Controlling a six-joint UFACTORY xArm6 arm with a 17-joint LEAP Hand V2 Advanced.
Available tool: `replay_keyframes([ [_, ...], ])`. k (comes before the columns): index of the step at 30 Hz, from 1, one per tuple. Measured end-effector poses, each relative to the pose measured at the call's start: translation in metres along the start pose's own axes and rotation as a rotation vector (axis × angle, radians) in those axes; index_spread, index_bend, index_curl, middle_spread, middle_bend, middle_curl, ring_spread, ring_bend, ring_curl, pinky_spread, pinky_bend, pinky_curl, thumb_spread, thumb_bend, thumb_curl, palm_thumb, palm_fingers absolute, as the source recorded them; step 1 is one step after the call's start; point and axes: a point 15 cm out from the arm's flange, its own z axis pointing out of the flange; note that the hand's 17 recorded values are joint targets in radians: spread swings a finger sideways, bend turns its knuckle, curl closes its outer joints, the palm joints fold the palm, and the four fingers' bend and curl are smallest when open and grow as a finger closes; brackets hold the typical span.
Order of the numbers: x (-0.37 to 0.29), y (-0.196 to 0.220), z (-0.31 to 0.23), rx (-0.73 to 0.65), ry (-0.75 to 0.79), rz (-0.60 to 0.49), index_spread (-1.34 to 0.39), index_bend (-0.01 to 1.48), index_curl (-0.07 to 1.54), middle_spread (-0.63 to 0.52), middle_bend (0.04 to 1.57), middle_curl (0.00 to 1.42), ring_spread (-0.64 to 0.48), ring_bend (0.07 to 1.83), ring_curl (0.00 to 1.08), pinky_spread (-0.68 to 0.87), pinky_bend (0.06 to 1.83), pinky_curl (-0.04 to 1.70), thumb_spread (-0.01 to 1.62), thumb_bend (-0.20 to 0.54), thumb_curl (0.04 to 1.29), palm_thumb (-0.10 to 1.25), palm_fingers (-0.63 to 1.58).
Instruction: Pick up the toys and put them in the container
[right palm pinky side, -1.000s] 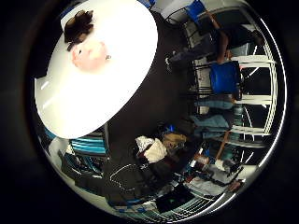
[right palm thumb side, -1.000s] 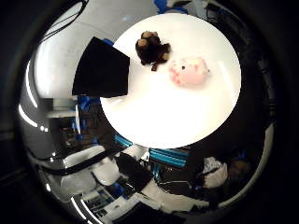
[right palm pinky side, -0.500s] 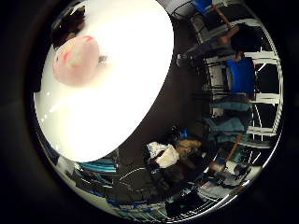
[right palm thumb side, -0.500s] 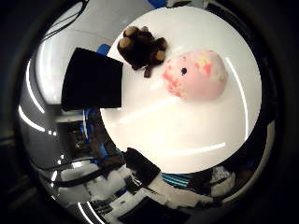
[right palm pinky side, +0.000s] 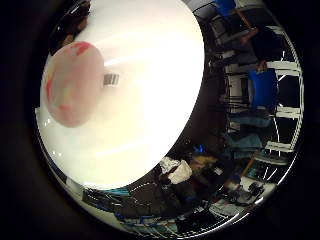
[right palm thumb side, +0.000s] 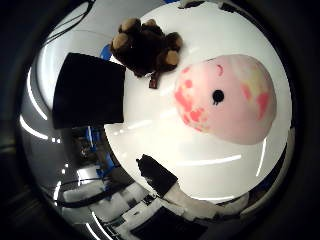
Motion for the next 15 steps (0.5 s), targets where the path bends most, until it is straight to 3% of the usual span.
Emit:
replay_keyframes([
  [15,-0.016,-0.016,0.059,-0.060,-0.027,-0.026,-0.38,0.16,0.28,-0.02,0.20,0.34,0.19,0.27,0.25,0.40,0.34,0.29,1.04,-0.023,0.27,0.35,0.20],
])
